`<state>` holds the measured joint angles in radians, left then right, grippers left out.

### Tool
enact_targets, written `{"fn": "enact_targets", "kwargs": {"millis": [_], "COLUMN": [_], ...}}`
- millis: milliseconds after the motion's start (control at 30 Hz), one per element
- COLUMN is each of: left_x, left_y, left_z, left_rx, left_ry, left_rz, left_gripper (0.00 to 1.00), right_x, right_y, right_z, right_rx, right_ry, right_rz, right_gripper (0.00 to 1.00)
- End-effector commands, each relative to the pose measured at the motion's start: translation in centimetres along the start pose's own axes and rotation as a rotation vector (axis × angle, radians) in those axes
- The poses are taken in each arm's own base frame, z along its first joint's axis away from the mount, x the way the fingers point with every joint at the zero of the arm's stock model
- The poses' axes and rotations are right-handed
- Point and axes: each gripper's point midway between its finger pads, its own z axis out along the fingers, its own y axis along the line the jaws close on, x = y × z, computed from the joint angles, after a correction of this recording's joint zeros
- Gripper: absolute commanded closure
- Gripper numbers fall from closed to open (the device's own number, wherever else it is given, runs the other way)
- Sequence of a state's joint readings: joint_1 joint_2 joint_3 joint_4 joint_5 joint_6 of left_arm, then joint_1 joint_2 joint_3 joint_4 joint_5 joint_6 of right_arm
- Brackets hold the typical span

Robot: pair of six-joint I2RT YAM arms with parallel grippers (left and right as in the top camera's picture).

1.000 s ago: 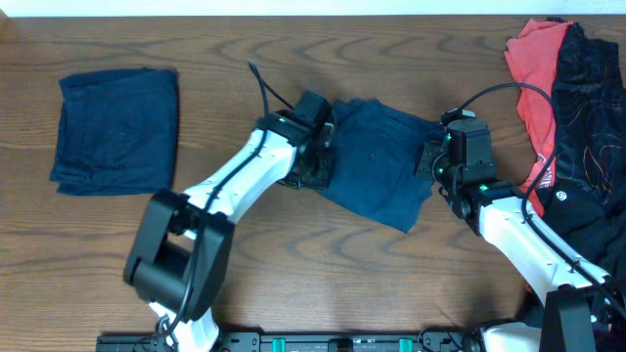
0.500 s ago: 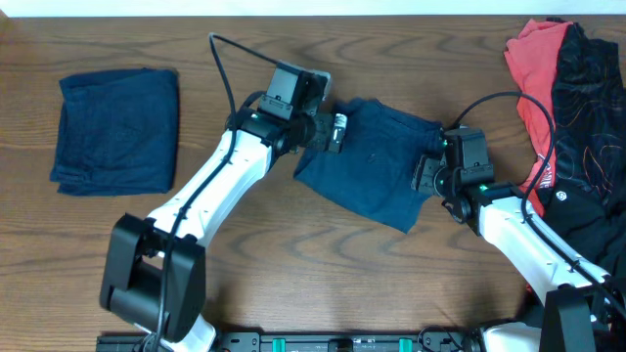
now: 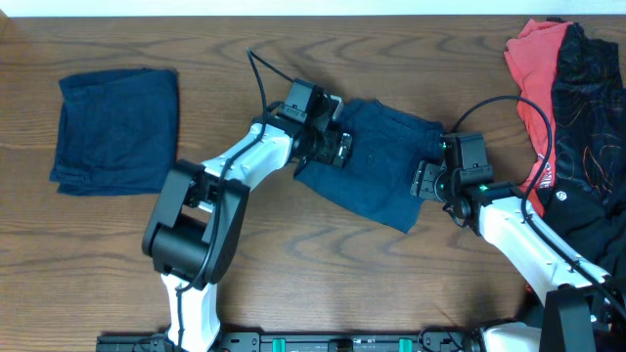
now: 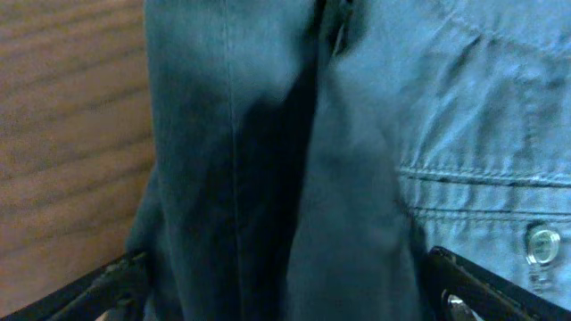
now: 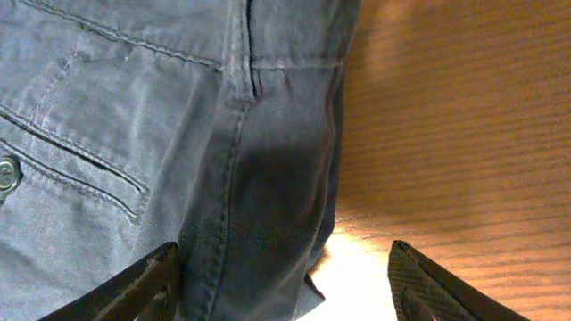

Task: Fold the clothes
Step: 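Lift the folded jeans with the left gripper and carry them upper-left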

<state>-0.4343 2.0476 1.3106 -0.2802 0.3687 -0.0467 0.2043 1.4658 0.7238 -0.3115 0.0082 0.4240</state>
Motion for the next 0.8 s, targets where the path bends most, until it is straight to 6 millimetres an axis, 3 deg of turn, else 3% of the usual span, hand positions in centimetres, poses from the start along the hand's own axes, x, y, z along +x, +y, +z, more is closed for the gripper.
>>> {"fn": "enact_targets", "kwargs": {"millis": [0, 133, 267, 333, 433, 500, 600, 767], "left_x": [1.4, 1.9, 2.1, 2.2, 2.4, 2.2, 0.9, -3.4], "left_y": [0.5, 0.6, -0.7, -1.5, -1.6, -1.2, -0.1, 3.2], "left_z": [1.5, 2.0, 2.2, 2.2, 2.2, 1.8, 0.1, -6.0], "left_rx": [0.01, 0.01, 0.06, 0.093, 0.094, 0.087, 0.076, 0.028], "left_ry": [0.047, 0.063, 0.072, 0.078, 0.086, 0.081, 0.038, -0.129], "left_rz": [-0.027, -0.036, -0.03, -0.025, -0.013, -0.008, -0.029, -0.106], "left_gripper": [0.02, 0.01, 0.25, 0.42, 0.69, 0.8, 0.88, 0.89], "right_x": [0.0, 0.3, 0.5, 0.7, 1.0, 1.2, 1.2, 0.6], "right_y": [-0.3, -0.4, -0.5, -0.5, -0.7, -0.8, -1.3, -2.2], "right_z": [0.0, 0.0, -0.1, -0.1, -0.1, -0.2, -0.6, -2.0], "right_rx": [0.012, 0.017, 0.022, 0.024, 0.031, 0.035, 0.057, 0.094], "right_ry": [0.0, 0.012, 0.021, 0.025, 0.038, 0.046, 0.045, 0.007], "right_rz": [0.018, 0.018, 0.017, 0.017, 0.017, 0.018, 0.019, 0.027], "right_gripper": [0.28, 0.28, 0.28, 0.28, 0.27, 0.27, 0.27, 0.27]}}
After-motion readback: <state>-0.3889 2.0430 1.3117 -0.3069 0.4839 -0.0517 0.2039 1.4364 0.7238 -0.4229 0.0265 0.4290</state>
